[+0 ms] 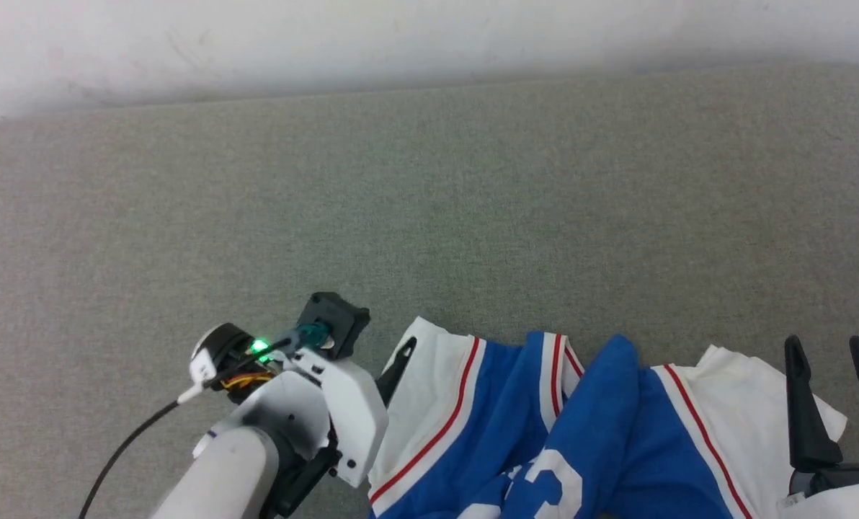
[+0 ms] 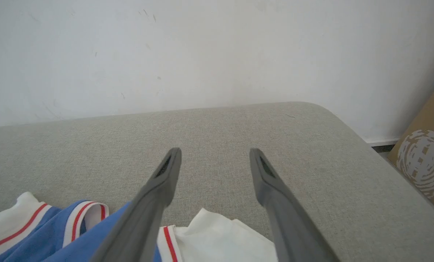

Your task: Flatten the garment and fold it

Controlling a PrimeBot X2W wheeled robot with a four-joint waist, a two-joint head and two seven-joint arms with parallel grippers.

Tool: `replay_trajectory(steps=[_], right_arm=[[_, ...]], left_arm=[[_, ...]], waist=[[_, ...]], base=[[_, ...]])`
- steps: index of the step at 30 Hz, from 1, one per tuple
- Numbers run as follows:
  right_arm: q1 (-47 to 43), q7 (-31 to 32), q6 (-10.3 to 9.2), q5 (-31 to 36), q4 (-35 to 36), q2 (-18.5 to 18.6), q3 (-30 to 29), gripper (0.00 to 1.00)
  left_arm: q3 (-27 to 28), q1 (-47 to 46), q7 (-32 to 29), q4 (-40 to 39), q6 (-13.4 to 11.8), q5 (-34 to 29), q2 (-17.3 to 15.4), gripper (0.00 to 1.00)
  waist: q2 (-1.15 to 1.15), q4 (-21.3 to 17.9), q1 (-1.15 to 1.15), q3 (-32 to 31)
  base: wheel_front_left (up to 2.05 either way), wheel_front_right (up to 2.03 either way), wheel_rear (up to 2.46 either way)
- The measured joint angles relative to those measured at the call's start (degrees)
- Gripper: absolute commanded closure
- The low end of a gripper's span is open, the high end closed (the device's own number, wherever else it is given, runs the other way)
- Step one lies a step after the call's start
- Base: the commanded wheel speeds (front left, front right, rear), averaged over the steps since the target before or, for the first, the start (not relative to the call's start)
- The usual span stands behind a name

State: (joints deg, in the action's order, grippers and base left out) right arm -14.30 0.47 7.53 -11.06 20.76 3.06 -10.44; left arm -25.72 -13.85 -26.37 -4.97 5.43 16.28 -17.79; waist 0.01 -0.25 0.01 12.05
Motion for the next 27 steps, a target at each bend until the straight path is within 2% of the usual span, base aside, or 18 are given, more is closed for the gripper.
replay_trajectory(steps=[5, 14, 15, 16, 21, 23, 27], right_arm=[[0.7, 0.1, 0.00, 0.1, 0.0, 0.0, 0.9, 0.00], [1.4, 0.5, 0.00, 0.4, 0.0, 0.0, 0.9, 0.00], [1.5, 0.5, 0.00, 0.4, -0.1, 0.0, 0.9, 0.00], [1.6, 0.5, 0.00, 0.4, -0.2, 0.0, 0.9, 0.00], [1.8, 0.5, 0.00, 0.0, -1.1, 0.0, 0.2, 0.00], [1.8, 0.4, 0.00, 0.0, -1.5, 0.0, 0.0, 0.00], [1.7, 0.5, 0.00, -0.1, -1.9, 0.0, -0.3, 0.00]], left_arm=[[-2.7, -2.2, -4.8, 5.0, 1.1, 2.7, -0.2, 0.00], [-5.0, -5.5, -10.9, 9.7, 1.2, 4.3, -1.0, 0.00], [-5.1, -5.7, -11.0, 9.7, 1.2, 4.5, -0.9, 0.20], [-5.0, -5.7, -10.8, 9.7, 1.2, 4.9, -0.7, 1.00], [-4.6, -5.4, -6.5, 10.1, 0.9, 5.9, 1.2, 1.00], [-3.6, -5.2, -3.0, 10.0, -0.5, 6.2, 2.7, 1.00], [2.6, -5.4, 3.1, 7.4, -4.3, 9.6, 5.5, 1.00]], waist=[[0.00, -1.1, 0.00, 2.1], [0.00, -3.4, -0.01, 4.6], [0.00, -3.6, -0.01, 4.8], [0.00, -3.8, -0.02, 4.8], [0.00, -3.8, -0.01, 4.1], [0.00, -3.5, 0.00, 3.4], [0.00, -2.6, -0.01, 1.4]], base=[[0.00, 0.00, 0.00], [0.00, 0.00, 0.00], [0.00, 0.00, 0.00], [0.00, 0.00, 0.00], [0.00, 0.00, 0.00], [0.00, 0.00, 0.00], [0.00, 0.00, 0.00]])
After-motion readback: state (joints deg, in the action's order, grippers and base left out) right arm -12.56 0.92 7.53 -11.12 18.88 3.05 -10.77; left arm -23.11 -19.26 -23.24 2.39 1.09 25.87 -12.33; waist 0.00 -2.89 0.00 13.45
